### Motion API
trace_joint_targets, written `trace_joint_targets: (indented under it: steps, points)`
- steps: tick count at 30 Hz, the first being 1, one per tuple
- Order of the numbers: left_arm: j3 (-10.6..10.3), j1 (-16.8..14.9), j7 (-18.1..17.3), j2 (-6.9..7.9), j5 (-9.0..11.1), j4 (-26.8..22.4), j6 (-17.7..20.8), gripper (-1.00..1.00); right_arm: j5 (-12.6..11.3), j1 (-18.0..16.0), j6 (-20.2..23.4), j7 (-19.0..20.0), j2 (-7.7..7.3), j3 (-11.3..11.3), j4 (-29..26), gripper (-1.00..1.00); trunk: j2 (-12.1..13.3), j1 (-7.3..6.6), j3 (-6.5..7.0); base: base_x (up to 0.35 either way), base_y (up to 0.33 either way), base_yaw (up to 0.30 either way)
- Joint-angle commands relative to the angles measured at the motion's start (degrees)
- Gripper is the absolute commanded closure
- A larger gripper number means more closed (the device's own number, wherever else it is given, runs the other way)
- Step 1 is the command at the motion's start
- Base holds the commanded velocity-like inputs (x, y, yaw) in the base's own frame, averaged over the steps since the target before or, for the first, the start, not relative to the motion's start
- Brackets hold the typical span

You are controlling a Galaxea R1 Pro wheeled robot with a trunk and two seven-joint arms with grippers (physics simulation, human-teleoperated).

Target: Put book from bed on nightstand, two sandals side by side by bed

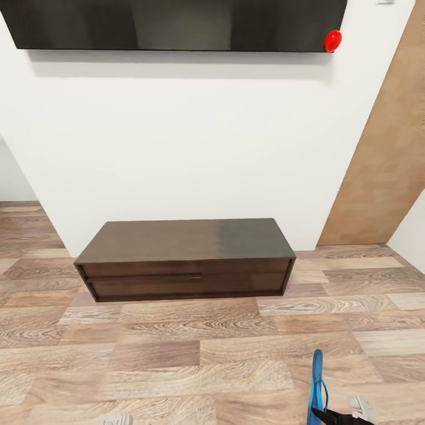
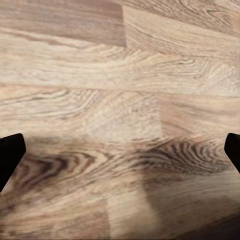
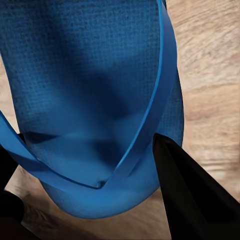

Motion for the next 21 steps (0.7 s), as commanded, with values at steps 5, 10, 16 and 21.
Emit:
trace_joint_targets:
  steps: [5, 10, 16, 21]
  points:
    - [0.07, 0.0, -0.08, 0.05, 0.5, -0.23, 0.48, -1.0, 0.29, -0.05, 0.3, 0.29, 0.04, -0.43, 0.0, 1.0, 0.05, -0.13, 1.07, 0.0, 0.0, 0.0]
    - [0.06, 0.0, -0.08, -0.16, 0.49, -0.26, 0.41, -1.0, 0.31, -0.05, 0.3, 0.26, 0.1, -0.4, 0.0, 1.0, 0.12, -0.26, 2.18, 0.0, 0.0, 0.0]
    - [0.07, 0.0, -0.03, -0.16, 0.49, -0.26, 0.45, -1.0, 0.31, -0.05, 0.3, 0.25, 0.17, -0.39, 0.0, 1.0, 0.2, -0.42, 3.51, 0.0, 0.0, 0.0]
    - [0.07, 0.0, 0.01, -0.26, 0.49, -0.19, 0.46, -1.0, 0.31, -0.04, 0.24, 0.1, 0.2, -0.42, 0.08, 1.0, 0.27, -0.55, 4.62, 0.0, 0.0, 0.0]
